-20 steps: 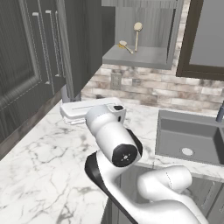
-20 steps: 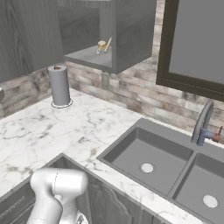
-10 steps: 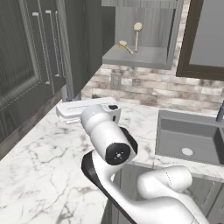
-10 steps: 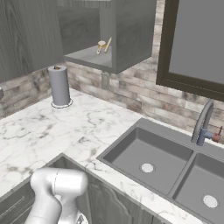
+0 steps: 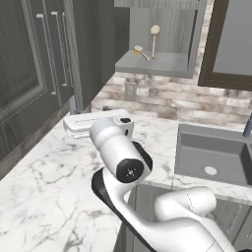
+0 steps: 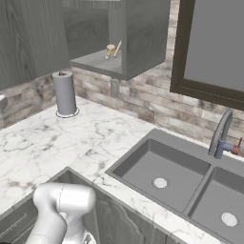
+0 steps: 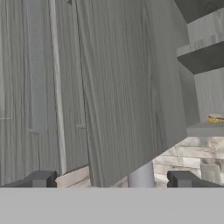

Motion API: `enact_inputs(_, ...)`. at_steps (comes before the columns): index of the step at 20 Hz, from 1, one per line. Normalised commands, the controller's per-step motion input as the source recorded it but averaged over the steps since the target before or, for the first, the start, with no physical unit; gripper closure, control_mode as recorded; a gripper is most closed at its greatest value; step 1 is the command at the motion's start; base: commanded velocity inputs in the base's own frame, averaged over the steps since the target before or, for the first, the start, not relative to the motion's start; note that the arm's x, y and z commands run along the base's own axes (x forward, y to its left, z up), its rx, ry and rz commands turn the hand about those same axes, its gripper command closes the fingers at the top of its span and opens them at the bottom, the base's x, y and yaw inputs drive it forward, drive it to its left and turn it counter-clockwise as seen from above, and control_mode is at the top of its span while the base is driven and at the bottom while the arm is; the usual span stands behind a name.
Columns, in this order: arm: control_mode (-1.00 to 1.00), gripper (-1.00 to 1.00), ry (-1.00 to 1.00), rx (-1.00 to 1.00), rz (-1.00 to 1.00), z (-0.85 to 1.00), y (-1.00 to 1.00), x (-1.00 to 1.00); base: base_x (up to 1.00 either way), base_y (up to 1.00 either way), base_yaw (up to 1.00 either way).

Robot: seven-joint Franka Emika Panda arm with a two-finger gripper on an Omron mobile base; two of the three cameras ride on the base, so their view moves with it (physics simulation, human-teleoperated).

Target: Pick up the dish brush and dish brush from the sink, and place them back in the cabinet, and close the cabinet door.

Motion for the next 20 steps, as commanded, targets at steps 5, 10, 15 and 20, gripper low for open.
enact_inputs(5, -1.00, -1.00, 0.00, 0.00, 0.00, 0.00, 0.01, 0.13, 0.00, 0.00, 0.00)
enact_inputs(10, -1.00, -1.00, 0.00, 0.00, 0.00, 0.00, 0.12, 0.14, 0.00, 0.00, 0.00)
enact_inputs(15, -1.00, -1.00, 0.00, 0.00, 0.00, 0.00, 0.13, 0.11, 0.00, 0.00, 0.00)
enact_inputs(20, -1.00, -1.00, 0.00, 0.00, 0.00, -0.02, 0.10, 0.12, 0.00, 0.00, 0.00)
